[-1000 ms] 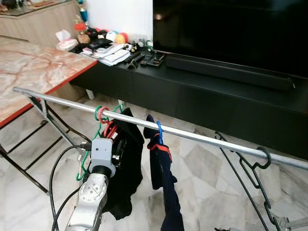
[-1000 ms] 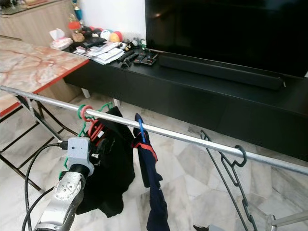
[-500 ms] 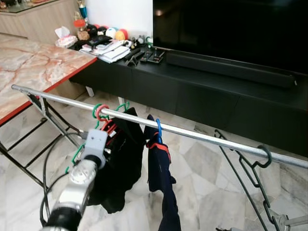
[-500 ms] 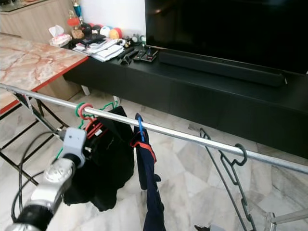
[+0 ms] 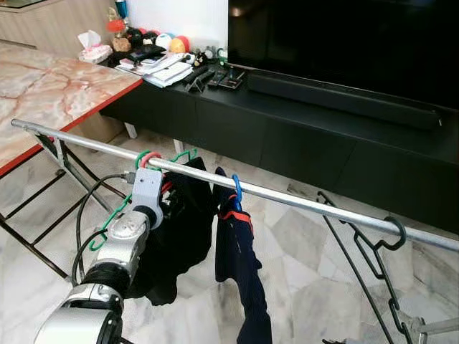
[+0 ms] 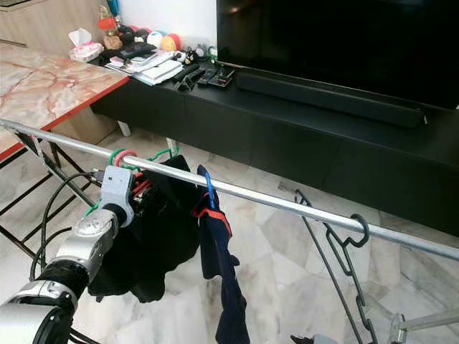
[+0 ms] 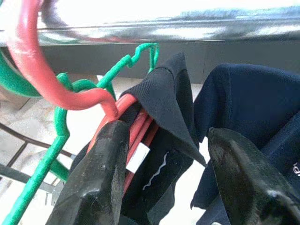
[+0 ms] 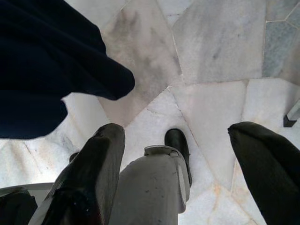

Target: Hang hanger

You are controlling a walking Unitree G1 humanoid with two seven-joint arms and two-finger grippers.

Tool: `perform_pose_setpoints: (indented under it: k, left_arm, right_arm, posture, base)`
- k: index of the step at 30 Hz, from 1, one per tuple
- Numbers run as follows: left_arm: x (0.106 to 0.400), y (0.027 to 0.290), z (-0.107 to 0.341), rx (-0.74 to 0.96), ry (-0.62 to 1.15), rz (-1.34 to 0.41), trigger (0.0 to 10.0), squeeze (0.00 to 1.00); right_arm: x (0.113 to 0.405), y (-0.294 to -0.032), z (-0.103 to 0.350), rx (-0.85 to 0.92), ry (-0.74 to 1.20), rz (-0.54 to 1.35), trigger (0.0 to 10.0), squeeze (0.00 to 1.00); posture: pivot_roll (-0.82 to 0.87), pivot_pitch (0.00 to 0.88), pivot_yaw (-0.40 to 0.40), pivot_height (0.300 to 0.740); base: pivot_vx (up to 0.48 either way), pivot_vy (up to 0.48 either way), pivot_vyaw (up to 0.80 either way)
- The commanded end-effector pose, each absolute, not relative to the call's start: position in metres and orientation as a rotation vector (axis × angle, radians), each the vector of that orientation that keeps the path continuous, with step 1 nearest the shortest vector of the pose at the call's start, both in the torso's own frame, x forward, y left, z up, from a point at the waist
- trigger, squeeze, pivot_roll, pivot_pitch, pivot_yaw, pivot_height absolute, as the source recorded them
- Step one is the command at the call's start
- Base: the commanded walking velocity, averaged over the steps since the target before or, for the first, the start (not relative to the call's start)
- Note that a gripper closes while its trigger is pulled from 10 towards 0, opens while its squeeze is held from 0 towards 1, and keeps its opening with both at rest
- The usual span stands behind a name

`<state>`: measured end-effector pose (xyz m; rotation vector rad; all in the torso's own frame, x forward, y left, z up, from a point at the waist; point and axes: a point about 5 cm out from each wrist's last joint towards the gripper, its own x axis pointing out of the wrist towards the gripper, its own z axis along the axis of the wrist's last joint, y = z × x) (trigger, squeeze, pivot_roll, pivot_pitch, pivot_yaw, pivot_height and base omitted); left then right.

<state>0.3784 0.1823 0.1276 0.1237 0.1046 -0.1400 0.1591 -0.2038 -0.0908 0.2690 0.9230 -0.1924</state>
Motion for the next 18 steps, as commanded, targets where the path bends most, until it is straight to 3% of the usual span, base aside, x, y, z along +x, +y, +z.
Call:
perform_pose_setpoints:
  k: [1, 18]
  left_arm:
    - [0.38, 0.19, 0.131, 0.137, 0.102, -0.116, 10.0, 0.0]
    - [0.386, 0.2, 0.14, 0.143, 0.084, -0.059, 10.0, 0.0]
  right_arm:
    - [0.153, -0.205, -0.093, 0.265, 0.942, -0.197, 10.0, 0.0]
    - [0.153, -0.208, -0.093, 0.252, 0.944, -0.19, 10.0, 0.0]
  posture:
    - [-0.1, 0.143, 0.006, 0.74]
    - [-0.11, 0.154, -0.004, 0.74]
  base:
    - [0.0, 0.0, 0.0]
    - [0.0, 0.0, 0.0]
